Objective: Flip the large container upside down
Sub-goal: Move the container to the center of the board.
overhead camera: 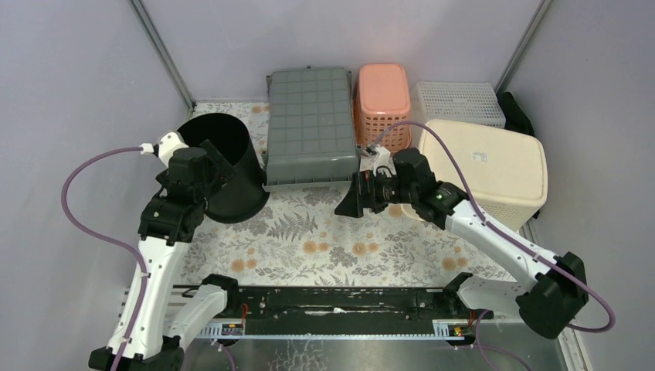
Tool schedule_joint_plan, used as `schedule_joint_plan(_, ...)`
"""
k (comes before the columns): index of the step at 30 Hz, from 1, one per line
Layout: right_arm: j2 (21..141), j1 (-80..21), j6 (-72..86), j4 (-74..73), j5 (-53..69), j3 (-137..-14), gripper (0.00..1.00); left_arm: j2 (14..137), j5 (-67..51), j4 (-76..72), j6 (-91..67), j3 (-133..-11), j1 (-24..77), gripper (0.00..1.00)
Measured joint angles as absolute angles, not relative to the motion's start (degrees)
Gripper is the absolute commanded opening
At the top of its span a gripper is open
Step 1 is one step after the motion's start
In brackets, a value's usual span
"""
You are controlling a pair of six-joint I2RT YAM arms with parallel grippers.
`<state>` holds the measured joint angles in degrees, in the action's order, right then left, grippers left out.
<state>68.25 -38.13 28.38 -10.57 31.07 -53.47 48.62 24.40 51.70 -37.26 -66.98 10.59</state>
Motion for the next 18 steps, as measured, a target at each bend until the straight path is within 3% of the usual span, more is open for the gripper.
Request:
schedule_joint_plan(10, 64.9, -38.1, 26.0, -13.1, 29.0, -52.8, 1.00, 57.7, 28.7, 49.5, -38.5, -68.1, 9.4, 1.00)
schedule_joint_plan(18, 64.8, -38.1, 25.7, -13.5, 29.0, -52.4, 0.99, 65.7, 26.6, 48.8, -38.7, -73.2, 0.3, 1.00)
